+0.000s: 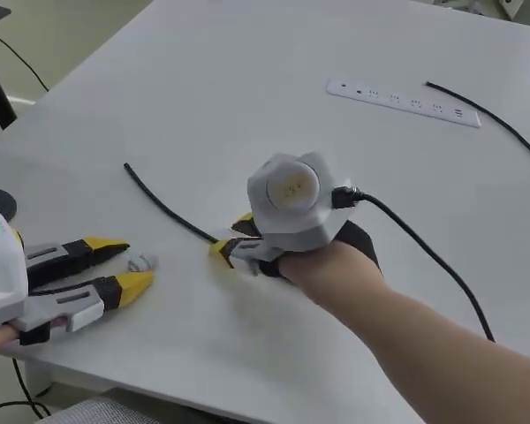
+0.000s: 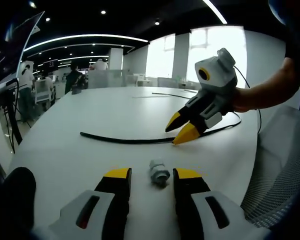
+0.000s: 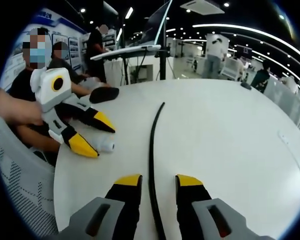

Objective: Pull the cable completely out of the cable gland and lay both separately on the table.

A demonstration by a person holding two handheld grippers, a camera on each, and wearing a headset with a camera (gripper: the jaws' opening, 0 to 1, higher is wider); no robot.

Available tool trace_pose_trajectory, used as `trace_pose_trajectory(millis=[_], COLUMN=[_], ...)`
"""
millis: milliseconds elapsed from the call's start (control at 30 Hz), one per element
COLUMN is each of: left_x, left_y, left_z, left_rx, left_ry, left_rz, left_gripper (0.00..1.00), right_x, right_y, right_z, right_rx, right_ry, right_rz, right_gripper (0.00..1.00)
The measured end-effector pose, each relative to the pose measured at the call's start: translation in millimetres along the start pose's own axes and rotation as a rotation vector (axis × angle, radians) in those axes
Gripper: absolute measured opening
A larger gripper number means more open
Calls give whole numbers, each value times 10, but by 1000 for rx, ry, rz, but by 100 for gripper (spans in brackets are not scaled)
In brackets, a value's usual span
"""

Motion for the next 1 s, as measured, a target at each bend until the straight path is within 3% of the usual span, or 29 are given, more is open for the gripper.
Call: trace_pose_trajectory(millis=[67, 100, 200, 333, 433, 500, 533, 600, 800, 900, 1000], left_x=[37, 49, 93, 187, 241, 265, 308, 358, 462, 489, 483], left_y=[16, 22, -5, 40, 47, 34, 45, 52, 151, 177, 212], left_z=[14, 19, 35, 58, 77, 83, 85, 96, 181, 220, 273], left_rx=[-12, -18, 3, -16, -25, -13, -16, -24, -50, -40, -27], left_ry=[24, 32, 36, 53, 64, 46, 59, 72, 62, 49, 4], left_rz=[-40, -40, 3, -5, 2, 31, 34, 20, 27, 39, 75], left_gripper=[49, 60, 85, 89, 97, 99, 99, 99, 99, 99, 99], right_x=[-21, -24, -33, -26, -10, 3, -13, -68, -305, -409, -524], right_y=[3, 4, 23, 56, 120, 192, 242, 283, 560, 748, 865], right_z=[-5, -8, -42, -85, -123, -148, -163, -180, -478, -711, -890], right_rx=[-1, -1, -11, -22, -41, -76, -94, -94, -143, -195, -223], right_ry=[-8, -9, 0, 18, 42, 67, 71, 61, 22, 17, -12], right_rz=[10, 16, 38, 53, 70, 70, 75, 82, 141, 163, 191], right_gripper=[30, 32, 38, 53, 70, 89, 100, 99, 100, 100, 100])
Point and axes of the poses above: the centre of the closed fingertips' face, and the gripper's own axes: z roughly forward along the fingers, y roughly to its right, x roughly out of its top, the point moved 1 cm from there along -z, roughly backward along the fingers, and after that the axes turned 11 degrees about -x, right-handed, at the moved point
